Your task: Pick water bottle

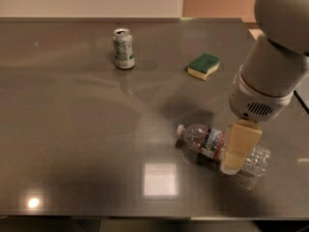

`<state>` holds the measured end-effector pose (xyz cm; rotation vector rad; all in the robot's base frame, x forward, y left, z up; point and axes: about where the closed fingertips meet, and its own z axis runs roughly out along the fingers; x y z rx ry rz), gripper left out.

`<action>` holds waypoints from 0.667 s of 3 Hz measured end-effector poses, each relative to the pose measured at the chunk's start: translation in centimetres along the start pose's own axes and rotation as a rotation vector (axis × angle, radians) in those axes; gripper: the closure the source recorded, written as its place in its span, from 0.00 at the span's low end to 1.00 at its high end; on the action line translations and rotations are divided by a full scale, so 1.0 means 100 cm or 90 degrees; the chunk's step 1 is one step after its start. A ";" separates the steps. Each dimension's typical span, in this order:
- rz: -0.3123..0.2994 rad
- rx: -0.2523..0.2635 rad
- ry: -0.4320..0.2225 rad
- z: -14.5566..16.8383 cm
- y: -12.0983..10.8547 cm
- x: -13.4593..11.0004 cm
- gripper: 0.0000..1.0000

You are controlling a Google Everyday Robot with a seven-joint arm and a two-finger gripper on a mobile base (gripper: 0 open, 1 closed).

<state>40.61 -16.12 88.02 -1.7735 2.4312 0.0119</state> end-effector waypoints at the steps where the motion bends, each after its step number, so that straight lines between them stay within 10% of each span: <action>1: 0.017 -0.015 0.008 0.018 0.005 0.002 0.00; 2: 0.026 -0.022 0.013 0.030 0.010 0.004 0.18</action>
Offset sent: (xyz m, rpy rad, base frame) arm -0.0123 0.0018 -0.0497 -0.0095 0.0733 -0.0526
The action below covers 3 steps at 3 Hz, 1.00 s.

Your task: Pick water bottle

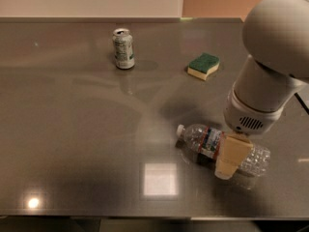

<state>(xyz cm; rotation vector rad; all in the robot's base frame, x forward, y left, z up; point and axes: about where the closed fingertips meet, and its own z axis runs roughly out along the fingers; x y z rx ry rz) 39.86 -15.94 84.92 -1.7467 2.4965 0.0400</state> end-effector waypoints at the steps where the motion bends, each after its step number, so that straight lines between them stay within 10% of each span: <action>1: 0.003 -0.005 0.002 0.007 0.002 0.002 0.41; 3: -0.036 -0.011 -0.001 -0.012 -0.005 0.001 0.88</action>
Offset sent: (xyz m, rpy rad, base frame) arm 0.0000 -0.0049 -0.0094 0.0091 0.0411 0.0235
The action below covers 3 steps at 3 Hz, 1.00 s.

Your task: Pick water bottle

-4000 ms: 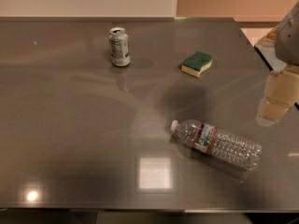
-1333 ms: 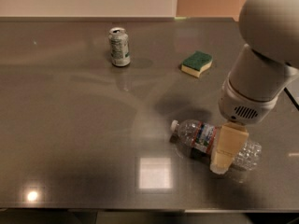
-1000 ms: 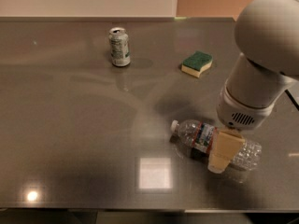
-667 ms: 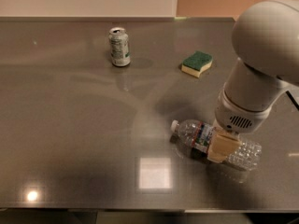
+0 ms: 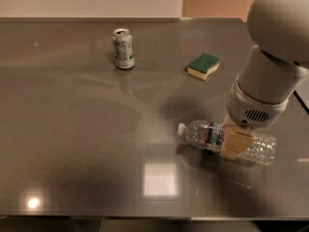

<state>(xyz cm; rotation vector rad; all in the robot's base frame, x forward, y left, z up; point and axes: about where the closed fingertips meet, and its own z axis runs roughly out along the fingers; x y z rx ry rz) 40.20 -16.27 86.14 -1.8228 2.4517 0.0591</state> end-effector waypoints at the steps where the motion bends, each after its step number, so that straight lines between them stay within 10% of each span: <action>1: -0.048 0.005 -0.004 -0.032 -0.012 -0.004 1.00; 3: -0.140 0.029 -0.030 -0.093 -0.050 -0.017 1.00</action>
Offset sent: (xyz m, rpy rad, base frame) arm 0.0398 -0.0162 0.1144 -0.0149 -0.0124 0.2635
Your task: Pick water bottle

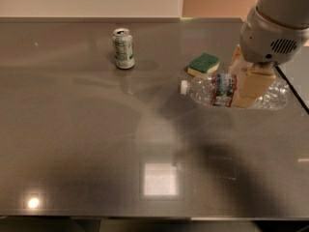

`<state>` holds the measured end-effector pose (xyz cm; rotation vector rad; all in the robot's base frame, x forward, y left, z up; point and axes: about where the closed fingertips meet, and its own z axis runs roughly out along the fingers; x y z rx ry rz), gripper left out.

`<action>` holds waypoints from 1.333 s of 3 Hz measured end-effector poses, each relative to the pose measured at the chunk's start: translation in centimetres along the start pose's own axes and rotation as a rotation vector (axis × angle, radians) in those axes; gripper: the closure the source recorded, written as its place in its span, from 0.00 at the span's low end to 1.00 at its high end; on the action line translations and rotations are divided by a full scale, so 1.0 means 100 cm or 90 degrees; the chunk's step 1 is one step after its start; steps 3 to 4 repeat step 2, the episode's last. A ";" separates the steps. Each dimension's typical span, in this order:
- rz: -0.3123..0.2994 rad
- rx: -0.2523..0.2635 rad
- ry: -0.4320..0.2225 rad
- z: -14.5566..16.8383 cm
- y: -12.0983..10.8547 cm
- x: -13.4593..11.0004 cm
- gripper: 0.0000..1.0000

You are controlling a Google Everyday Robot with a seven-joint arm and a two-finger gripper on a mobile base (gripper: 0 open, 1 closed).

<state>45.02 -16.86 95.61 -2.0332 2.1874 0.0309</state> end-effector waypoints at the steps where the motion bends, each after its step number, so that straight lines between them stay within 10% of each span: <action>1: -0.004 0.028 -0.013 -0.007 -0.010 -0.005 1.00; 4: -0.005 0.044 -0.021 -0.007 -0.017 -0.009 1.00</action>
Offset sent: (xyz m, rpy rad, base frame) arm 0.0092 0.0028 0.0094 0.0163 -0.0421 0.0032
